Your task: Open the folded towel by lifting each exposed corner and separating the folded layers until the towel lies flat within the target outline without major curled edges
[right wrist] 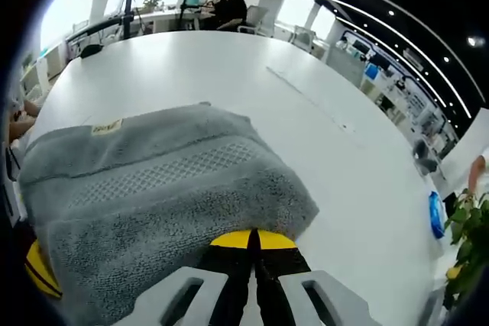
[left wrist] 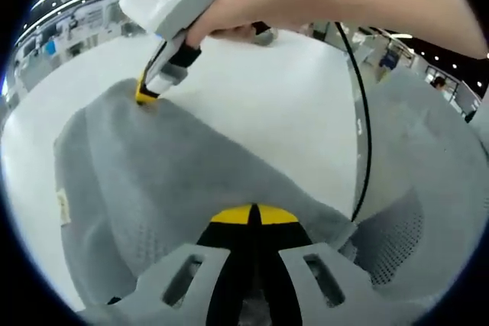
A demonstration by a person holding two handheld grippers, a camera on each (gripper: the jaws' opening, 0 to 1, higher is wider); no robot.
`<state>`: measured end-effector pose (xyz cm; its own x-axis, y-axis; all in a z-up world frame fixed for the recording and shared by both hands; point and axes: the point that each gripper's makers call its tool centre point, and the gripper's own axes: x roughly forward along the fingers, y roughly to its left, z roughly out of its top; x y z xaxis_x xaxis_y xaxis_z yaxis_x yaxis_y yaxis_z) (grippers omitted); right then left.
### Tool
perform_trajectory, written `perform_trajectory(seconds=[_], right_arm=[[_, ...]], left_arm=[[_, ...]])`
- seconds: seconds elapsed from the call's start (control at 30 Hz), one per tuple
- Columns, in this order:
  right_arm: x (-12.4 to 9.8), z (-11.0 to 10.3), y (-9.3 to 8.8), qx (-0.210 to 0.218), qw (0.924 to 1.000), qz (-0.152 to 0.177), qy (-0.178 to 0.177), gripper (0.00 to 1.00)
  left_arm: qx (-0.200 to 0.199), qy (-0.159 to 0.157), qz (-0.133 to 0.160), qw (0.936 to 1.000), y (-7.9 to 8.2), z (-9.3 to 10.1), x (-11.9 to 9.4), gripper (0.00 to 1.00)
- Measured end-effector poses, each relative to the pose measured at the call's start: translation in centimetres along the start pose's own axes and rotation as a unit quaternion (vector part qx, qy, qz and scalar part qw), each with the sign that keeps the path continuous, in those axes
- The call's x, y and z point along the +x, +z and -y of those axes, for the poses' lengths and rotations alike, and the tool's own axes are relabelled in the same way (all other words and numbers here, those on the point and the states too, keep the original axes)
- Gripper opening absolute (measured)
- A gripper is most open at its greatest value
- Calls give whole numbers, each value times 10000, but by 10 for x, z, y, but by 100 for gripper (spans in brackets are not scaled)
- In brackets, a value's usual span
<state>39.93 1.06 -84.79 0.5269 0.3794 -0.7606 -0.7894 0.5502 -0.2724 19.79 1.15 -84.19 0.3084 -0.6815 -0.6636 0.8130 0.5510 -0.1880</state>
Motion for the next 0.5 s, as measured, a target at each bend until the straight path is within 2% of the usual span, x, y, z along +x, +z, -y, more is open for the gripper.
perform_trajectory(seconds=[0.5], right_arm=[[1,0,1,10,10000,33,44,0]], left_arm=[[-123,52,159,9998,1,0,0,0]])
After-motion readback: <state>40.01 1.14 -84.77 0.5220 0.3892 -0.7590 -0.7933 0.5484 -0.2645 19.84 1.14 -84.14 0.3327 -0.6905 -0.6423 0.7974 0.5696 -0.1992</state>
